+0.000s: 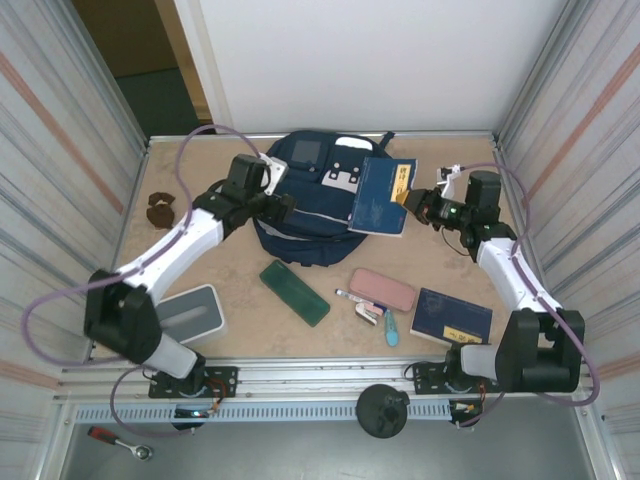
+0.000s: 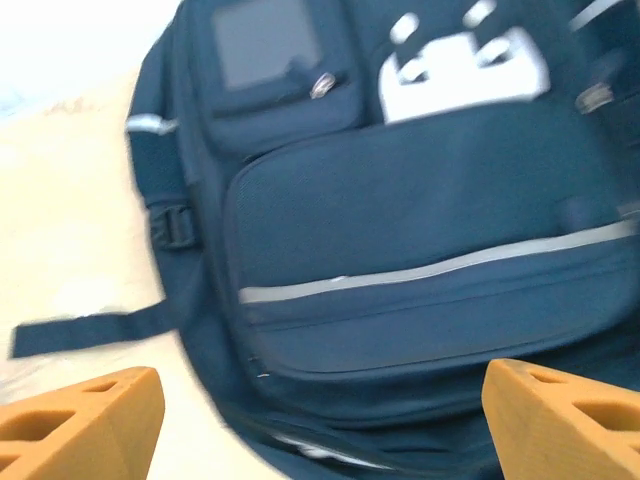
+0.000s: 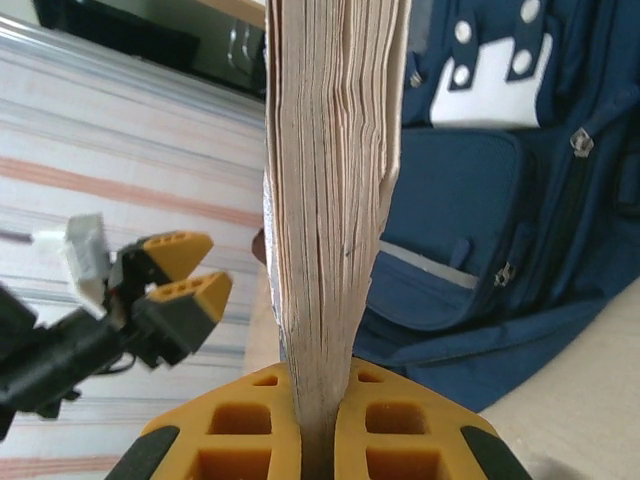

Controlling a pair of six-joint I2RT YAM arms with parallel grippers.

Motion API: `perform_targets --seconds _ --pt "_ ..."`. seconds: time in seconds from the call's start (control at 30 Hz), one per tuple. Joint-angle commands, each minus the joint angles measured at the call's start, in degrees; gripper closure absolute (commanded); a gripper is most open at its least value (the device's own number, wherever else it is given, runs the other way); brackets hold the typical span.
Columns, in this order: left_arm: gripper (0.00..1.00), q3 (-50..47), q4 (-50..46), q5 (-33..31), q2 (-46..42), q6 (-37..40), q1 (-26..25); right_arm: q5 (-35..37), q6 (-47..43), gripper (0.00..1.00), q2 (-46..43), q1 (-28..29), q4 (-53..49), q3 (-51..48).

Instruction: Pack the student bag

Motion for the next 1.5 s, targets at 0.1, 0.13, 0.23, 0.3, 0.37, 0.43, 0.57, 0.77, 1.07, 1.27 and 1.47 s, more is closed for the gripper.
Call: perform_targets --seconds 0.1,0.13,0.23,0.3,0.37,0.43,0.57,0.77,1.07,1.27,1.47 --pt "0.17 14.2 -13.1 5.9 13.9 -6.3 9.1 7.4 -1.7 1.00 6.4 2.2 -2.6 1.4" --pt "0.18 14.3 -12.3 9.3 15.1 -7.7 9.6 9.1 -1.5 1.00 7.3 2.1 -2.4 1.4" --pt "0.18 14.3 -9.7 16.2 19.4 -11.1 9.9 12.5 -1.0 1.00 11.0 1.5 -1.3 2.0" --pt "0.19 15.5 -9.8 18.9 22.6 -12.5 9.8 13.9 -1.0 1.00 14.0 1.3 -0.7 3.2" --pt "0.22 16.5 -10.5 20.4 25.2 -13.4 9.6 13.4 -0.9 1.00 17.0 1.3 -0.1 4.9" --pt "0.25 16.2 -10.3 23.1 26.0 -13.6 9.0 13.3 -1.3 1.00 18.9 1.2 -0.1 6.2" --pt "0.26 11.4 -5.0 28.3 23.9 -15.1 5.5 15.2 -4.9 1.00 22.0 -0.2 -3.5 9.5" --pt "0.26 7.1 -0.1 30.2 20.9 -17.8 -1.7 17.3 -10.7 1.00 27.1 -3.9 -10.9 16.3" --pt "0.25 8.1 -0.8 16.6 16.2 -2.0 -10.1 18.2 -13.5 1.00 24.9 -10.1 -14.9 19.2" --pt "0.25 6.9 2.1 3.0 14.2 15.1 -12.0 16.0 -12.7 1.00 18.9 -9.8 -13.3 14.9" --pt "0.25 12.2 -1.7 0.4 18.4 23.0 -12.4 14.5 -13.6 1.00 13.9 -9.7 -14.6 11.7"
